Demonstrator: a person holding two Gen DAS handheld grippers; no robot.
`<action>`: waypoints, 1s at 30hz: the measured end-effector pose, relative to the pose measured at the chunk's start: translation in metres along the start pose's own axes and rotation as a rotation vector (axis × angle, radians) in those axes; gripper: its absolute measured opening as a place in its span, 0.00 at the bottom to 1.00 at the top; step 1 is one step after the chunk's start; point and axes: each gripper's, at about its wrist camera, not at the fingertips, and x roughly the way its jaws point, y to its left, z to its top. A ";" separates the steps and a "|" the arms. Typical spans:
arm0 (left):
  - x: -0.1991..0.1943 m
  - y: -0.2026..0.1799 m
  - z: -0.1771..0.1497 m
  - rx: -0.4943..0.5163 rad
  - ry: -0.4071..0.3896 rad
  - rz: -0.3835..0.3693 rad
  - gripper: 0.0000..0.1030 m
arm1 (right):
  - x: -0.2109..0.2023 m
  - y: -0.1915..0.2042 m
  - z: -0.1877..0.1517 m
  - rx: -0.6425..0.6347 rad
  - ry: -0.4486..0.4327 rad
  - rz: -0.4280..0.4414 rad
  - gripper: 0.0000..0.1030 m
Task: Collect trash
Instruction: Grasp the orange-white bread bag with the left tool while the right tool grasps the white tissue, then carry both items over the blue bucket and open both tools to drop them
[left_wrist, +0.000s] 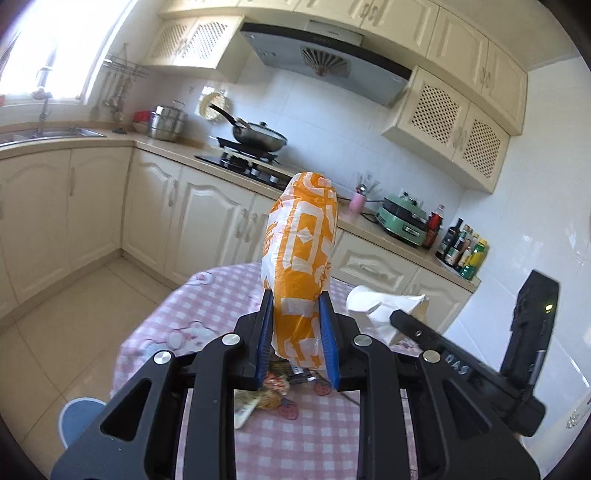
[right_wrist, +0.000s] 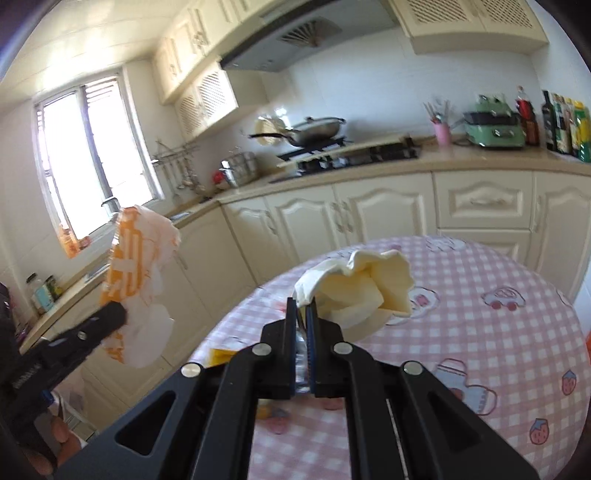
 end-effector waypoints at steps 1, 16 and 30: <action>-0.008 0.007 0.000 -0.001 -0.003 0.021 0.21 | -0.003 0.014 0.003 -0.017 -0.003 0.032 0.05; -0.074 0.174 -0.033 -0.174 0.073 0.424 0.21 | 0.082 0.225 -0.080 -0.233 0.262 0.398 0.05; -0.027 0.298 -0.089 -0.301 0.314 0.611 0.22 | 0.203 0.287 -0.189 -0.316 0.536 0.386 0.05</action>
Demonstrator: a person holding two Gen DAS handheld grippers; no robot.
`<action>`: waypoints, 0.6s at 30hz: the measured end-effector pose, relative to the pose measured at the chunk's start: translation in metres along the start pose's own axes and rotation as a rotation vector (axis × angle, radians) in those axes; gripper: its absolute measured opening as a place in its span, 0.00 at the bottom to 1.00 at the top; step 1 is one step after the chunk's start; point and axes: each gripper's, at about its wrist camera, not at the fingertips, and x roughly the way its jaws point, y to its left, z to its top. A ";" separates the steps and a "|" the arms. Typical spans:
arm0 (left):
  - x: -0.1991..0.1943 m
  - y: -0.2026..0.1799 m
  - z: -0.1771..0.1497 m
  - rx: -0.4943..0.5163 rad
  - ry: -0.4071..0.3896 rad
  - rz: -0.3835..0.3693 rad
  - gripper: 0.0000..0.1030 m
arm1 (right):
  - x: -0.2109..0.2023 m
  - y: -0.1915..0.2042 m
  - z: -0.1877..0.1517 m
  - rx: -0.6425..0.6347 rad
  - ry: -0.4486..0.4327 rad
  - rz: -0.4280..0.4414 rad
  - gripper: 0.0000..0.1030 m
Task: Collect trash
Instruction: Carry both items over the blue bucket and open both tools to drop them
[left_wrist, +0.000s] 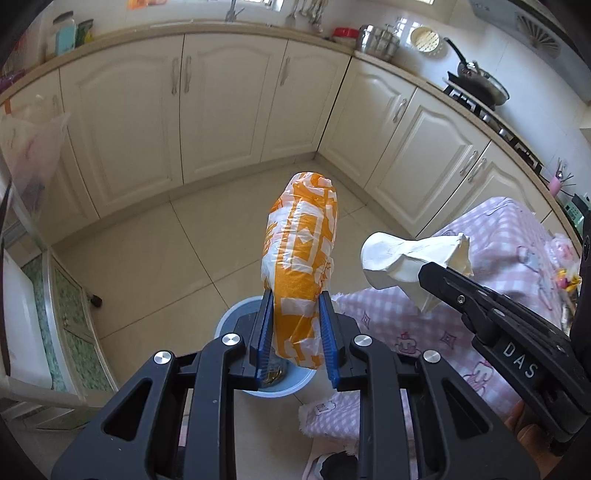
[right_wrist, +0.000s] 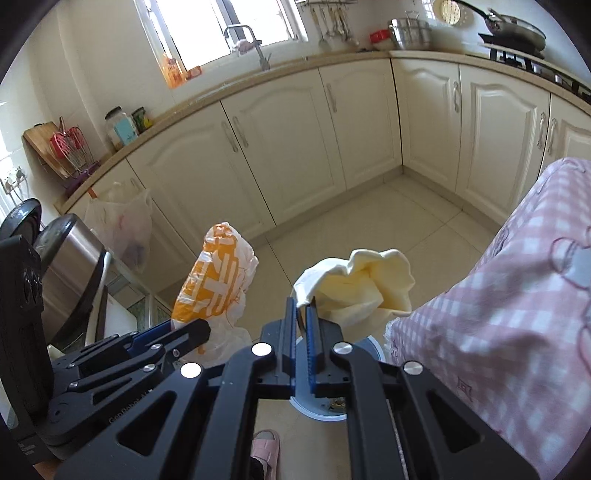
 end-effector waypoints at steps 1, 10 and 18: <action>0.003 0.003 -0.002 -0.001 0.005 0.002 0.22 | 0.006 -0.004 0.000 0.005 0.007 -0.007 0.05; 0.036 -0.008 0.008 0.019 0.025 -0.019 0.33 | 0.034 -0.025 0.000 0.041 0.002 -0.059 0.05; 0.041 -0.011 0.006 0.035 0.021 0.007 0.43 | 0.048 -0.034 -0.003 0.047 0.020 -0.060 0.05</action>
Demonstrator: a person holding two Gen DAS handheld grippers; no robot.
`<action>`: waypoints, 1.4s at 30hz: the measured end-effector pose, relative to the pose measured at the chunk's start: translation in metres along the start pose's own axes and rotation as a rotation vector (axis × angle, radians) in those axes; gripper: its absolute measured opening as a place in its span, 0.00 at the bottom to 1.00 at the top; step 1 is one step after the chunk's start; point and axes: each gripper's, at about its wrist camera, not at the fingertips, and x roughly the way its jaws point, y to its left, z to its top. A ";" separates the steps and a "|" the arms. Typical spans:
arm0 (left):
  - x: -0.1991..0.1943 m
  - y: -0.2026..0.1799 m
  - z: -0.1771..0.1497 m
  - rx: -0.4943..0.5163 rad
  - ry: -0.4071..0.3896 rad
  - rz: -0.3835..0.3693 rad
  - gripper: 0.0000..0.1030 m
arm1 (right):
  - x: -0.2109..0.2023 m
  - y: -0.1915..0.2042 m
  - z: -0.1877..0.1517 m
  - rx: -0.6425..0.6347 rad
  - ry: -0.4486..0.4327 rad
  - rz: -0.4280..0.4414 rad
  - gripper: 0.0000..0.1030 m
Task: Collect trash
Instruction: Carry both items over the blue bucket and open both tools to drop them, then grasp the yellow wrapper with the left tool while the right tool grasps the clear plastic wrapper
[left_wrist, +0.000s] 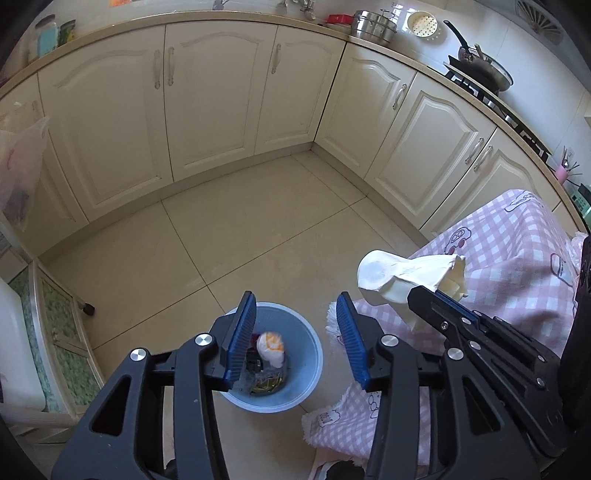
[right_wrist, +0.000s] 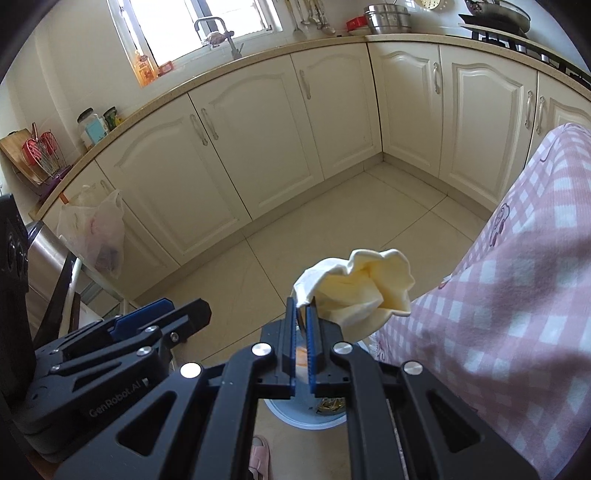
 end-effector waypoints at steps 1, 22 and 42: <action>0.001 0.001 0.000 -0.002 0.001 0.002 0.43 | 0.002 0.000 0.000 0.000 0.003 0.002 0.05; -0.026 0.013 0.001 -0.054 -0.042 0.020 0.48 | -0.001 0.021 0.016 -0.023 -0.028 0.031 0.18; -0.138 -0.175 -0.027 0.240 -0.168 -0.318 0.61 | -0.261 -0.084 -0.023 0.072 -0.359 -0.348 0.33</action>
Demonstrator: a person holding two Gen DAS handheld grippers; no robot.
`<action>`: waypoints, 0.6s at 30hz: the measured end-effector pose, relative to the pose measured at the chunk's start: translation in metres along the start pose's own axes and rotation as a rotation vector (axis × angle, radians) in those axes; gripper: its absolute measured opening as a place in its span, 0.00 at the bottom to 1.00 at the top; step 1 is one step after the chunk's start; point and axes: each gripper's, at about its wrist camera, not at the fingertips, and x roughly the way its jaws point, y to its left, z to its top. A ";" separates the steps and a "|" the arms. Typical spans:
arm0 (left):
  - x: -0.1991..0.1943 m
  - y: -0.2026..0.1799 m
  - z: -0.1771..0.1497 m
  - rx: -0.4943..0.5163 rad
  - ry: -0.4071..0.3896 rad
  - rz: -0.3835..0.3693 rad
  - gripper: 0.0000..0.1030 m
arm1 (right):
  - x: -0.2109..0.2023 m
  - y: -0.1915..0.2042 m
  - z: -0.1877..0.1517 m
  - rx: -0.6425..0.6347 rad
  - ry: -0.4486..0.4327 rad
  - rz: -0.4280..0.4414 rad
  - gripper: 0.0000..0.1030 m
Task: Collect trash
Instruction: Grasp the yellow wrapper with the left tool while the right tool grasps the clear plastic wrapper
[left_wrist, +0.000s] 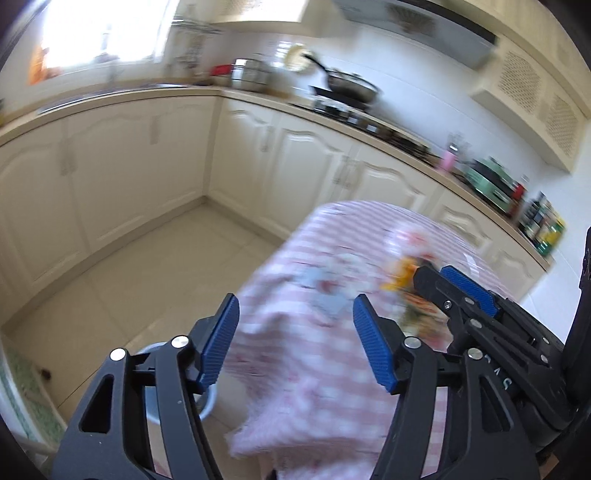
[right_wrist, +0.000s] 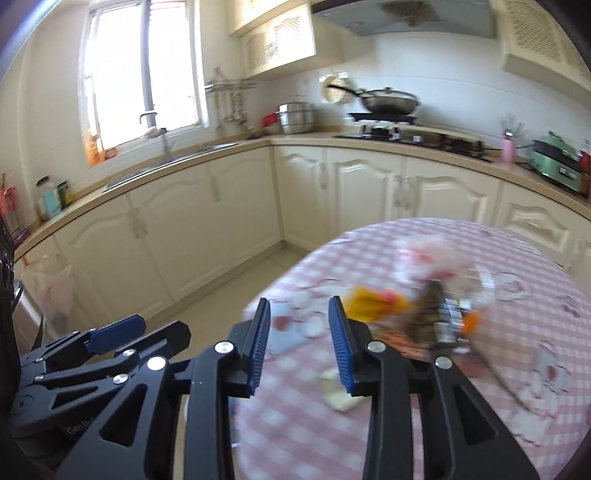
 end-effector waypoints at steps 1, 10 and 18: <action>0.003 -0.013 -0.001 0.019 0.007 -0.017 0.61 | -0.009 -0.018 -0.003 0.021 -0.006 -0.023 0.33; 0.041 -0.067 0.008 0.067 0.037 -0.064 0.62 | -0.030 -0.121 -0.016 0.178 -0.018 -0.131 0.41; 0.081 -0.077 0.022 0.075 0.055 -0.053 0.62 | 0.003 -0.150 -0.012 0.250 0.019 -0.095 0.51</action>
